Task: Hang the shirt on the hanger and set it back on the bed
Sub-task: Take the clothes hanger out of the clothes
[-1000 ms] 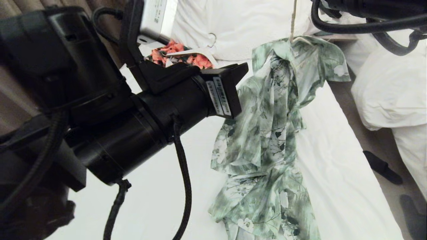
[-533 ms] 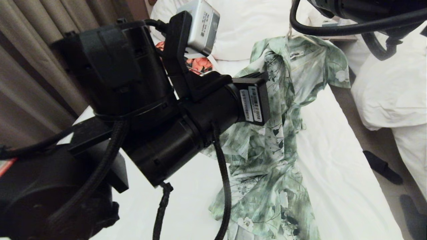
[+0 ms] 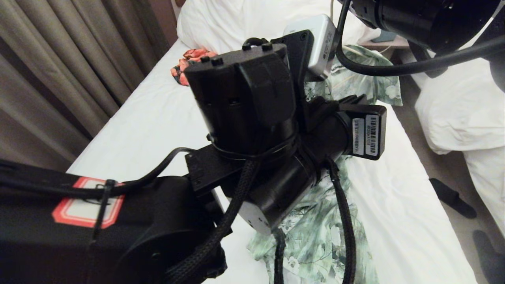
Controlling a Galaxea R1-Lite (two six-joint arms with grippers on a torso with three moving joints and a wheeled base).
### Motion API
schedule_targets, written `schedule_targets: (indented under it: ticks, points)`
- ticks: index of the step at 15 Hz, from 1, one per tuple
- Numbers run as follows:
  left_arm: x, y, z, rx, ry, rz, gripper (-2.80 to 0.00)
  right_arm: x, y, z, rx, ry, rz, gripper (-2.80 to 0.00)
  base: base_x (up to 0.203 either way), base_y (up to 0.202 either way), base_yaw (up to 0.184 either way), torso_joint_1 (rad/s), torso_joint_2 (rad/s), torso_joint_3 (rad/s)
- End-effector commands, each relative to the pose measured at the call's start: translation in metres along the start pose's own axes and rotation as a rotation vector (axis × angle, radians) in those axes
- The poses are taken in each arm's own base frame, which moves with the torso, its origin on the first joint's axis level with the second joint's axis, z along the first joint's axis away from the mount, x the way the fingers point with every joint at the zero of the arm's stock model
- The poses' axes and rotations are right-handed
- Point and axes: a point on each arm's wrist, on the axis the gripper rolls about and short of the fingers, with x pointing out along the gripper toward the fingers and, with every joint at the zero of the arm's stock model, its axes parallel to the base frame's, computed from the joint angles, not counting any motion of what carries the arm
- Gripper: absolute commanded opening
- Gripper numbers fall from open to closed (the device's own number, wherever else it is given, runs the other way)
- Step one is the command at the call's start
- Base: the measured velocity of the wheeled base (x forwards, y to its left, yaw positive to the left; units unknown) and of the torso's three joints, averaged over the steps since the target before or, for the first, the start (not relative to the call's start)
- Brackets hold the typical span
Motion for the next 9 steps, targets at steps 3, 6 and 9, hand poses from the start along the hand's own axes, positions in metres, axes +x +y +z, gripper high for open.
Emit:
schedule_targets:
  ticks: [3,6,9]
  points:
    - [0.001,0.002,-0.009,-0.015,0.024,0.008,-2.8,0.008,-0.013,0.0,-0.012,-0.014,-0.04,-2.8,0.0,0.0,0.0,0.0,0.0,0.0]
    - [-0.023,0.014,-0.013,0.003,0.073,0.027,-2.8,0.004,-0.015,0.007,-0.021,-0.016,-0.05,-2.8,0.0,0.0,0.0,0.0,0.0,0.0]
    - [-0.058,0.041,-0.022,0.016,0.145,0.092,-2.8,-0.002,-0.015,0.018,-0.062,-0.003,-0.055,-2.8,0.0,0.0,0.0,0.0,0.0,0.0]
